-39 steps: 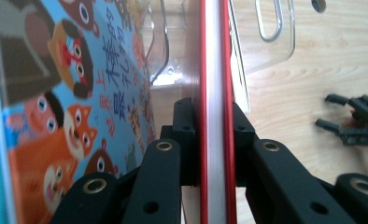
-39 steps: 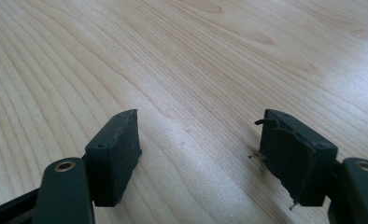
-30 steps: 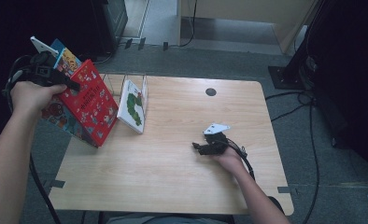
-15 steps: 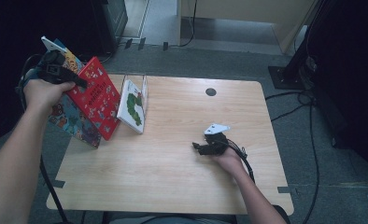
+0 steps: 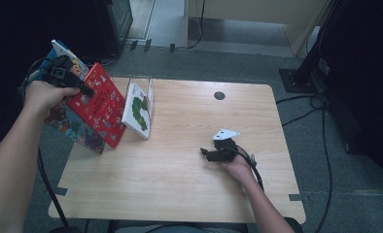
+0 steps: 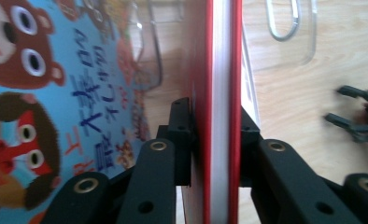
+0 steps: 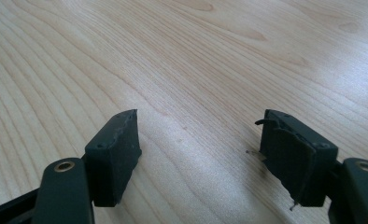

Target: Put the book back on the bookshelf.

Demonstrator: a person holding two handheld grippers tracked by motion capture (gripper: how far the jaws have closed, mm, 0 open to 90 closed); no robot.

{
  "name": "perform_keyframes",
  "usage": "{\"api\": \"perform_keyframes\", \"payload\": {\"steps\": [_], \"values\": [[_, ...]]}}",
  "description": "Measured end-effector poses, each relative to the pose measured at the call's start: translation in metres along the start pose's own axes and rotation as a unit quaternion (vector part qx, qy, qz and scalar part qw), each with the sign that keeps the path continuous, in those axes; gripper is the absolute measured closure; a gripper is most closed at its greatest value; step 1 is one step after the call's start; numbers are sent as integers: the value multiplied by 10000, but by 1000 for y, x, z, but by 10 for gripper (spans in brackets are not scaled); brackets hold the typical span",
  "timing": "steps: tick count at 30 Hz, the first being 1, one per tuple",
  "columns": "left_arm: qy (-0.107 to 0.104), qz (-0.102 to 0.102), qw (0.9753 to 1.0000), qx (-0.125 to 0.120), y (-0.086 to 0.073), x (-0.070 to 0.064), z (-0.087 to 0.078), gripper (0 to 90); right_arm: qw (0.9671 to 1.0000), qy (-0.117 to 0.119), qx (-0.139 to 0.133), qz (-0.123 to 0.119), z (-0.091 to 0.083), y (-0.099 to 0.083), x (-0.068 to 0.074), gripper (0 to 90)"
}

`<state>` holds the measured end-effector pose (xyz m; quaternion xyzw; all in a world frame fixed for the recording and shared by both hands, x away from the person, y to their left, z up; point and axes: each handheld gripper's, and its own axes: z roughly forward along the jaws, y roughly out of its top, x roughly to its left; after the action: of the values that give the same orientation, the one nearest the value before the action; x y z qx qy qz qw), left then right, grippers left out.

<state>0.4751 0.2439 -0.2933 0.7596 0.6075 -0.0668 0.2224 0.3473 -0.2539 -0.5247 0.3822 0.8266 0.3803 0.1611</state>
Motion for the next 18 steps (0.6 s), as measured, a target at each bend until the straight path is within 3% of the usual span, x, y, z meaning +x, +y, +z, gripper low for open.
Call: {"api": "perform_keyframes", "payload": {"steps": [3,6,10,18], "values": [[14,-17,10000,2,0,1,2,761,10000,-1,3,4,0,0,0,283],[200,-180,9996,17,0,4,1,797,10000,-2,2,9,0,0,0,283],[103,-289,9995,-9,0,8,0,803,10000,-6,9,0,0,0,0,284],[214,-437,9985,-240,9,4,-8,804,10000,-4,0,9,0,0,0,284]]}}
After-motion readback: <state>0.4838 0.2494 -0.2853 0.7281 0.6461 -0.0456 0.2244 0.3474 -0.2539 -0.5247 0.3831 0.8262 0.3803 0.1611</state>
